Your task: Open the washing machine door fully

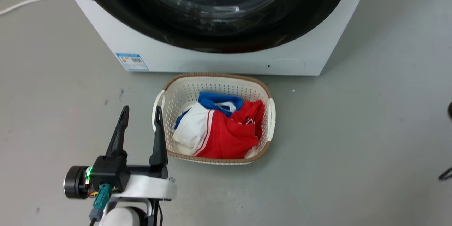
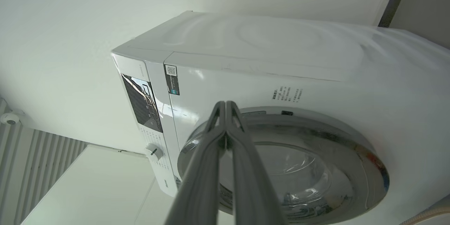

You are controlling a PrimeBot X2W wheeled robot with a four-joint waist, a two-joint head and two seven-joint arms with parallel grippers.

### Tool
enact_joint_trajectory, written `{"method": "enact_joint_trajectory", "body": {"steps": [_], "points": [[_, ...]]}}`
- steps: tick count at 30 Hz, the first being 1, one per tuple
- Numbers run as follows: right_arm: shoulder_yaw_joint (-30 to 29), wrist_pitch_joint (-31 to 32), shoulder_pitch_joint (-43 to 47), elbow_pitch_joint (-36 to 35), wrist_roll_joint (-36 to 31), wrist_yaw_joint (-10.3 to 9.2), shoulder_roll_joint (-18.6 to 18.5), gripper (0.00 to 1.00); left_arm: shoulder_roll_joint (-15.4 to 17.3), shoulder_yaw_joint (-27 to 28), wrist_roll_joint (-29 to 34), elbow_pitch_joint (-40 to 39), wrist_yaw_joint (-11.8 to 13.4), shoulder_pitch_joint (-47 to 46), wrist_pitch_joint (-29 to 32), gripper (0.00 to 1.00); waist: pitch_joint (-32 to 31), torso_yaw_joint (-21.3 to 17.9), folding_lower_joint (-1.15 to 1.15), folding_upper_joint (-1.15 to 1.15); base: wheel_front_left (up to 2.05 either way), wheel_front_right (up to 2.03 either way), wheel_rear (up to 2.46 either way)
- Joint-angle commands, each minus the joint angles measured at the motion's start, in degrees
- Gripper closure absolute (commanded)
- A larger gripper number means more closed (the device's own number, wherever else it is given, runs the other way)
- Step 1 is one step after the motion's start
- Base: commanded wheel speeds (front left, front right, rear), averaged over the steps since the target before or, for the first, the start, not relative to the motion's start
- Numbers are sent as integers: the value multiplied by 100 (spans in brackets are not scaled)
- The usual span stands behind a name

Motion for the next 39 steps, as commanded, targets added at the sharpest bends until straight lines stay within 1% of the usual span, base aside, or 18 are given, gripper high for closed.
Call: {"method": "enact_joint_trajectory", "body": {"steps": [1, 5, 10, 14, 20, 24, 30, 39], "points": [[-10, 69, -261, 89, -30, 3, -108, 100, -3, -19, 32, -45, 11, -130, -16, 0, 308, 69, -1, 0, 0, 0, 0], [54, 289, -1025, 412, -131, 3, -463, 100, -3, -80, 24, -108, 10, -375, -16, 0, 688, 151, -1, 0, 0, 0, 0], [212, 565, -1847, 833, -186, 3, -771, 100, -3, -164, 8, -183, 56, -626, -16, 0, 1072, 248, -1, 0, 0, 0, 0], [520, 856, -2408, 1141, -339, 3, -1008, 100, -3, -219, -21, -213, 87, -796, -16, 0, 1353, 336, -1, 0, 0, 0, 0], [983, 1323, -3171, 1498, -550, 3, -1259, 100, -4, -309, -79, -252, 152, -984, -16, 0, 1696, 475, -1, 0, 0, 0, 0], [1298, 1557, -3582, 1648, -719, 3, -1325, 100, -4, -355, -116, -272, 191, -1061, -16, 0, 1865, 543, -1, 0, 0, 0, 0], [1700, 1798, -4095, 1829, -992, 3, -1274, 100, -3, -405, -164, -282, 201, -1142, -16, 0, 2020, 631, -1, 0, 0, 0, 0], [1998, 1962, -4491, 2039, -1311, 3, -1218, 100, -4, -523, -252, -297, 270, -1194, -16, 0, 2130, 784, -1, 0, 0, 0, 0]]}}
